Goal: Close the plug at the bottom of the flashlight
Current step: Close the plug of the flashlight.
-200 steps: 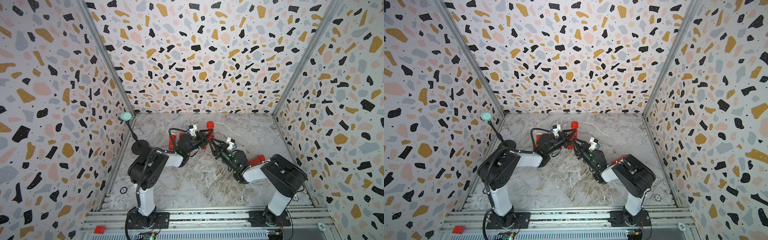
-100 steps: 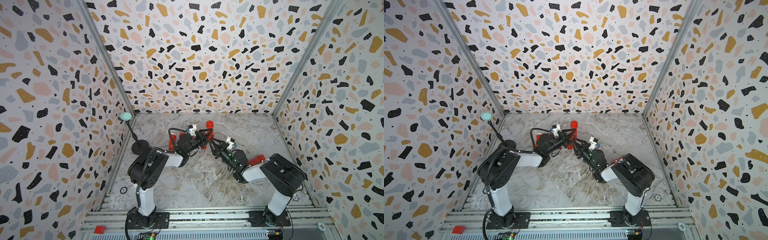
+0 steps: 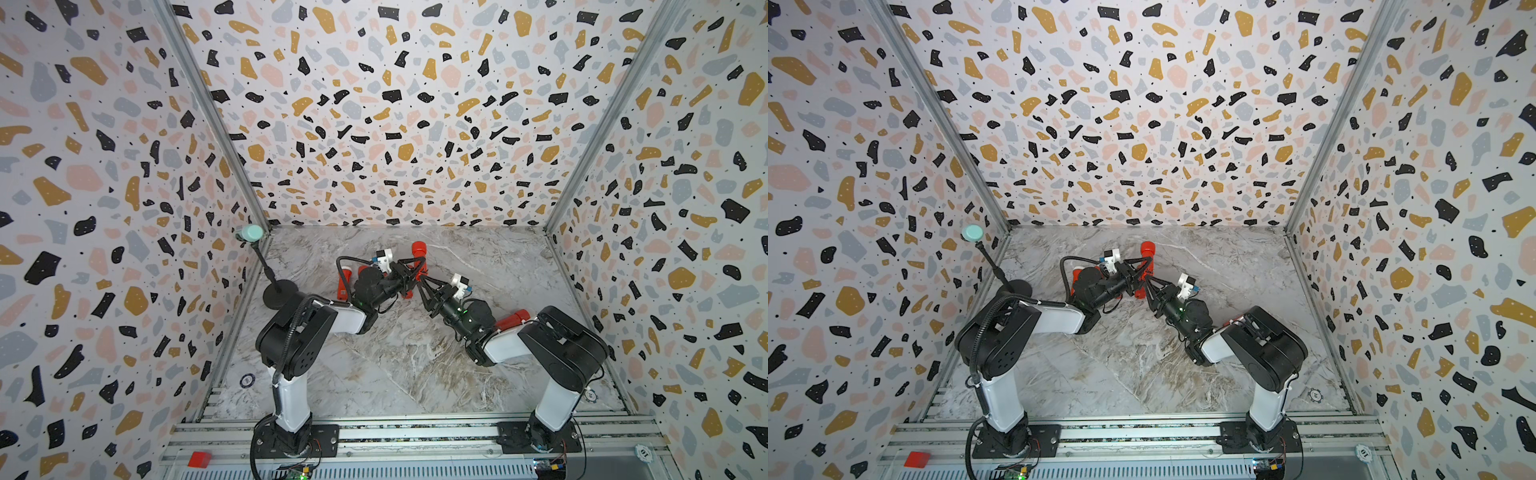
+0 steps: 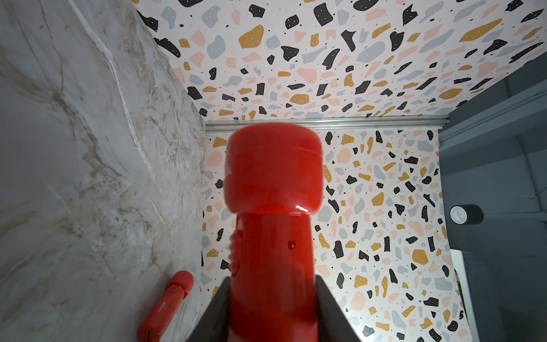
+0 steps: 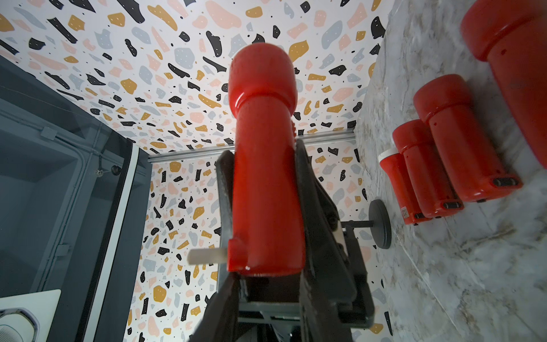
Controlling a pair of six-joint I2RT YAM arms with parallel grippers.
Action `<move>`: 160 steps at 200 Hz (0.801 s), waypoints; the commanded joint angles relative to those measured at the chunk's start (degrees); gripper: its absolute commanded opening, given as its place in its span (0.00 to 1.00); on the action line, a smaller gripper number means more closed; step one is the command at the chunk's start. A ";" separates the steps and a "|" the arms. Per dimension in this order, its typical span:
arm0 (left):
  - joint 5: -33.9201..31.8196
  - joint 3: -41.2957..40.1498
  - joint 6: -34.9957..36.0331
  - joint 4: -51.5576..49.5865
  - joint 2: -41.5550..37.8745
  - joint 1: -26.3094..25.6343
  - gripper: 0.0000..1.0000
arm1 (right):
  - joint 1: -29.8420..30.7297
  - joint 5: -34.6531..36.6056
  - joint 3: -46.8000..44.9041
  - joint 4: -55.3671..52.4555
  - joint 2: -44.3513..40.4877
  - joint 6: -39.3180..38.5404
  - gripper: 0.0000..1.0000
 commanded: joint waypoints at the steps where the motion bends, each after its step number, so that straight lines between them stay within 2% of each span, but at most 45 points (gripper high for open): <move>1: 1.74 0.39 0.16 5.66 -0.33 -0.27 0.00 | -0.75 0.47 2.11 -0.62 0.07 0.16 0.33; 160: 2.00 0.48 -0.37 6.63 -0.27 -0.29 0.00 | -0.95 -0.14 2.11 -3.70 0.85 0.86 0.28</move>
